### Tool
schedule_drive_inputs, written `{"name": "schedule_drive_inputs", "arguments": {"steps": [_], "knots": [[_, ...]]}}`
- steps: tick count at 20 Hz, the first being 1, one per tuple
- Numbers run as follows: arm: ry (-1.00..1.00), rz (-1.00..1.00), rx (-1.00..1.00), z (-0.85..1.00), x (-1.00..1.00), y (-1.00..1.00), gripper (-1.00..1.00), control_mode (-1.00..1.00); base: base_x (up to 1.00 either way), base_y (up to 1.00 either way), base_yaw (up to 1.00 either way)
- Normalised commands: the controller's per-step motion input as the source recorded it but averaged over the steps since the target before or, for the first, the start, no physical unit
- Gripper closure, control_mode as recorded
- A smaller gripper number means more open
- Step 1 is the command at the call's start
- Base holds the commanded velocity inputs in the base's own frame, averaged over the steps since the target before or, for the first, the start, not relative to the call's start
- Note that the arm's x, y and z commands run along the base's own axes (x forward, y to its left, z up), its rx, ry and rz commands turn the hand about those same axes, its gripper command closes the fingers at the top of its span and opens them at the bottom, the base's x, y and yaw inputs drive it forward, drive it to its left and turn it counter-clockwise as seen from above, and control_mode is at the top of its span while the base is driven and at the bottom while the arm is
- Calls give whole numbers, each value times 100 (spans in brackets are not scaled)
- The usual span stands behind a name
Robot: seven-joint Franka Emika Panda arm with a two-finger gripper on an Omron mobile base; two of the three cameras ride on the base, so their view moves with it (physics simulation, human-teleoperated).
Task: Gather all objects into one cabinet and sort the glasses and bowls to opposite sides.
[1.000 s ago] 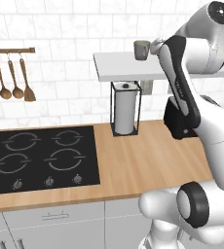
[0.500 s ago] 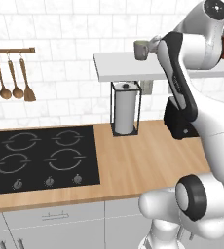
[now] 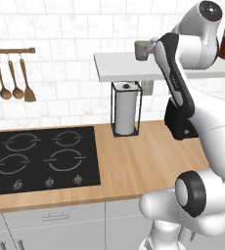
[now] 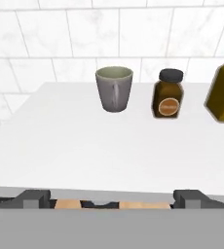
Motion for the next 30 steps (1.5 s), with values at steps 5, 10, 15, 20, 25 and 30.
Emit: {"name": "schedule_drive_inputs", "arguments": {"steps": [5, 10, 15, 20, 25, 30], "knots": [[0, 0, 0, -5, 26, 0, -100, -100, 0, 0, 0], [0, 0, 0, 0, 29, 0, -100, -100, 0, 0, 0], [0, 0, 0, 0, 22, 0, -100, -100, 0, 0, 0], [0, 0, 0, 0, 24, 0, -100, -100, 0, 0, 0], [0, 0, 0, -1, 23, 0, -100, -100, 0, 0, 0], [0, 0, 0, 0, 16, 0, -100, -100, 0, 0, 0]]}}
